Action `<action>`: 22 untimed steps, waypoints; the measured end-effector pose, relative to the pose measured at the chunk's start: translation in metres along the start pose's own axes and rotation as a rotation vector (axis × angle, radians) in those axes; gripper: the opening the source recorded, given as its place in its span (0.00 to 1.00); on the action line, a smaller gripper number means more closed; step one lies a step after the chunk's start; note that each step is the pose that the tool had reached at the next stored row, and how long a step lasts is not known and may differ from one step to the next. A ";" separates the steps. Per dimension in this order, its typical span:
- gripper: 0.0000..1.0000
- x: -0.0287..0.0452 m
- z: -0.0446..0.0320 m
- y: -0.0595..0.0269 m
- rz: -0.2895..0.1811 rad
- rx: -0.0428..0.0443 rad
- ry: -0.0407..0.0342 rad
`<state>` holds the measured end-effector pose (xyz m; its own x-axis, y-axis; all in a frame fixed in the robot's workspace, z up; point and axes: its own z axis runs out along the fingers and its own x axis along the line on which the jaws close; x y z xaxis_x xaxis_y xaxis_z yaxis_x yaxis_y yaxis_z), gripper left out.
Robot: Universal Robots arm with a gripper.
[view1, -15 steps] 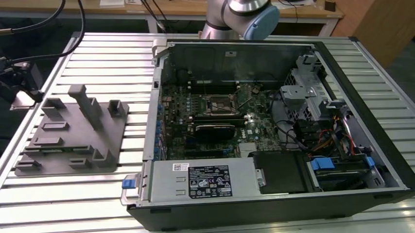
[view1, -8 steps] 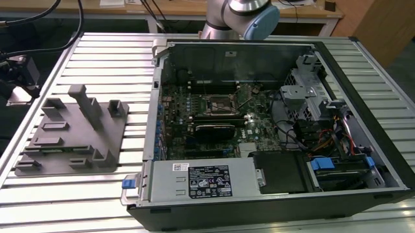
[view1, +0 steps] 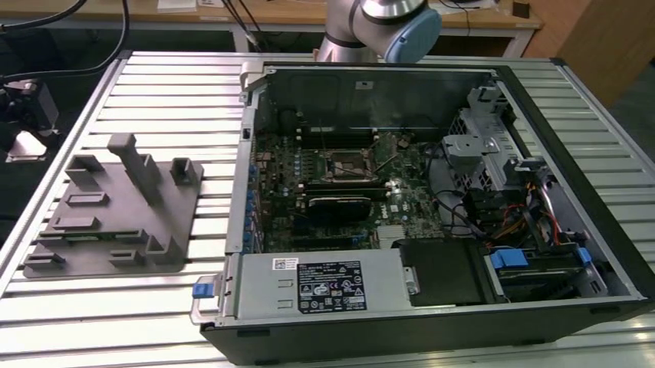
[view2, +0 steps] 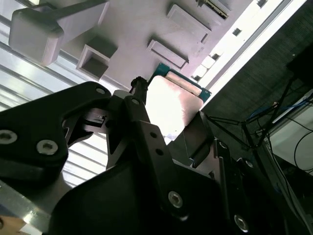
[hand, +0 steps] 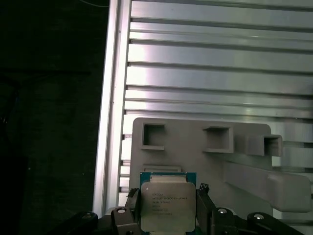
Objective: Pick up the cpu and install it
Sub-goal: 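Pick up the cpu and move it towards the insertion slot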
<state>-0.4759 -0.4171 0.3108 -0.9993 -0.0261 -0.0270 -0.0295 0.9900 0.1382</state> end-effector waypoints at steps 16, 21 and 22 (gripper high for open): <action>0.55 -0.0004 -0.0153 0.0021 0.000 -0.0130 -0.0004; 0.55 -0.0006 -0.0194 0.0027 0.000 -0.0157 -0.0005; 0.55 -0.0006 -0.0202 0.0028 0.000 -0.0161 -0.0005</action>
<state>-0.4759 -0.4171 0.3312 -0.9993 -0.0256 -0.0274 -0.0295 0.9876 0.1542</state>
